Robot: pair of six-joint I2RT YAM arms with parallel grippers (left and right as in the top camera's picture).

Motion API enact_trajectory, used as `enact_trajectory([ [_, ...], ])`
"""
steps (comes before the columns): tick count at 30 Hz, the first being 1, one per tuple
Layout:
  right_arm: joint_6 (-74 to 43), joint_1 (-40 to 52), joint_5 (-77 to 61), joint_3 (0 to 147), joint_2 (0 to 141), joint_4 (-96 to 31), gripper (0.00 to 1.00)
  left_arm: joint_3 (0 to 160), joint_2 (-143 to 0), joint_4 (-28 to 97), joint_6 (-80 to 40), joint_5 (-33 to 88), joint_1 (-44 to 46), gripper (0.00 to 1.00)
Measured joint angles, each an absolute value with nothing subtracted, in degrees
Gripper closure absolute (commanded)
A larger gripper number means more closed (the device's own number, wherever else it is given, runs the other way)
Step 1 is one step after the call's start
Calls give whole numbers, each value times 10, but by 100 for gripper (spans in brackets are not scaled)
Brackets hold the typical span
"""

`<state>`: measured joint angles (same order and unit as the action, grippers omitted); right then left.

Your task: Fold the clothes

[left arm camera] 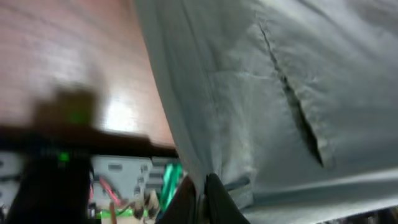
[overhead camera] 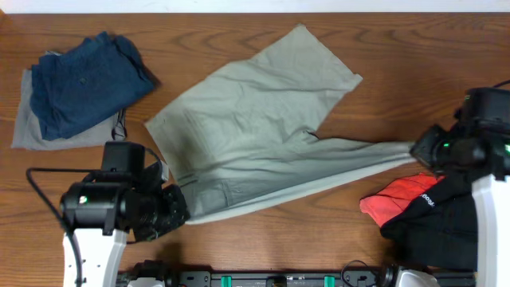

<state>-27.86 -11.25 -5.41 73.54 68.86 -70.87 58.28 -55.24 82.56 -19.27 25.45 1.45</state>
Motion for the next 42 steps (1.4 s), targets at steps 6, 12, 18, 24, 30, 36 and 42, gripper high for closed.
enact_trajectory([
  [6,-227,-105,-88,793,692,-627,99,603,-535,795,-204,271,16,94],
  [12,-189,-62,-112,796,760,-463,99,603,-552,707,-305,234,18,94],
  [18,-156,-4,-119,796,844,-306,99,603,-598,633,-439,147,19,94],
  [24,-142,36,-116,796,935,-180,99,603,-681,562,-538,66,20,94],
  [30,-138,62,-97,797,1038,-78,99,602,-788,492,-582,17,19,94],
  [36,-136,84,-76,797,1120,1,99,602,-885,451,-609,-9,19,94],
  [42,-136,106,-55,798,1172,71,87,600,-929,408,-617,-30,13,58],
])
